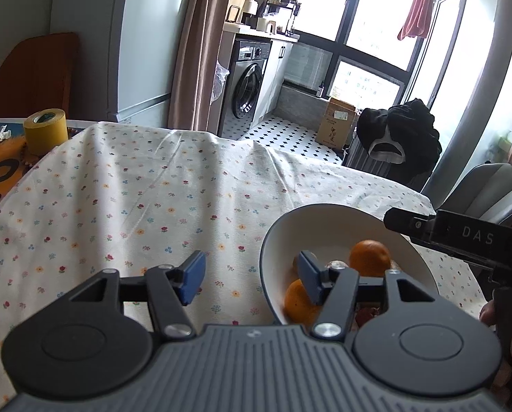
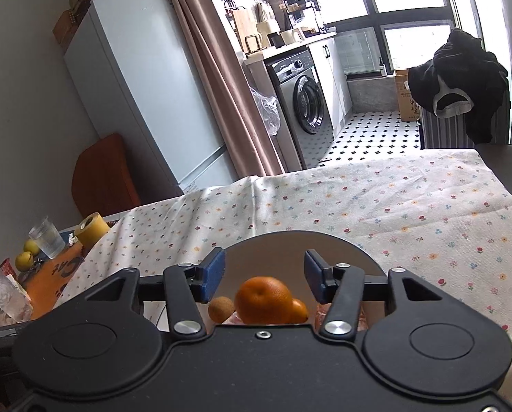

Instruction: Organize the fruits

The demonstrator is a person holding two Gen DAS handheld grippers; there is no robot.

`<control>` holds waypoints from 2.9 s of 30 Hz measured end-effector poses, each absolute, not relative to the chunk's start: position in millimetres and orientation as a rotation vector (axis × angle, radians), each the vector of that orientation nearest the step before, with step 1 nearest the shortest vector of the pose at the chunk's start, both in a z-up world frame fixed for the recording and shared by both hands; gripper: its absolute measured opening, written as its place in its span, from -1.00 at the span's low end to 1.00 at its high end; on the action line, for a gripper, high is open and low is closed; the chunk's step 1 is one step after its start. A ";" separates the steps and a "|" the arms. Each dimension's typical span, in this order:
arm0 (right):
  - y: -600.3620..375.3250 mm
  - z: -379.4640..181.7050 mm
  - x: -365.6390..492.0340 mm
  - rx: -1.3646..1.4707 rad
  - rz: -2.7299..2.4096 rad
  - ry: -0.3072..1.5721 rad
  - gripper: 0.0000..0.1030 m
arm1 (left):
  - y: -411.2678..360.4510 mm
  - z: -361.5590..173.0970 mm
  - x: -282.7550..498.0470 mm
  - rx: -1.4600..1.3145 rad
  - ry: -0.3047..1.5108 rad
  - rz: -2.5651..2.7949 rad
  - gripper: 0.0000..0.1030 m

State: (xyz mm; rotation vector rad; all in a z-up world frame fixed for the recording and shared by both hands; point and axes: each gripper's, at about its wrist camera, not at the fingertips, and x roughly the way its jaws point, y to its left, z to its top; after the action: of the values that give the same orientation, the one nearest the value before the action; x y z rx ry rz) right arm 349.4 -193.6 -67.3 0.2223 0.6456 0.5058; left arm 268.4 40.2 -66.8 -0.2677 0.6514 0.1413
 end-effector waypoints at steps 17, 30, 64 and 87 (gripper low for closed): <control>-225.0 -52.6 302.0 0.247 0.520 0.678 0.30 | 43.7 -46.7 229.0 -0.283 0.642 0.152 0.71; -251.8 -32.4 254.9 0.236 0.517 0.654 0.59 | 28.9 -29.5 190.1 -0.240 0.664 0.148 0.79; -296.9 15.4 143.0 0.172 0.481 0.557 1.00 | 17.1 12.0 66.5 -0.152 0.591 0.178 1.00; -295.2 38.5 109.2 0.113 0.516 0.542 1.00 | 13.7 32.3 25.5 -0.082 0.573 0.174 1.00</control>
State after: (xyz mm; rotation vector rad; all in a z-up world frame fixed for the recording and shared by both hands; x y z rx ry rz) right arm 109.2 -295.2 38.5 0.1127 0.5423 0.5164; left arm 25.5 13.7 32.3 -0.0820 0.5734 0.1737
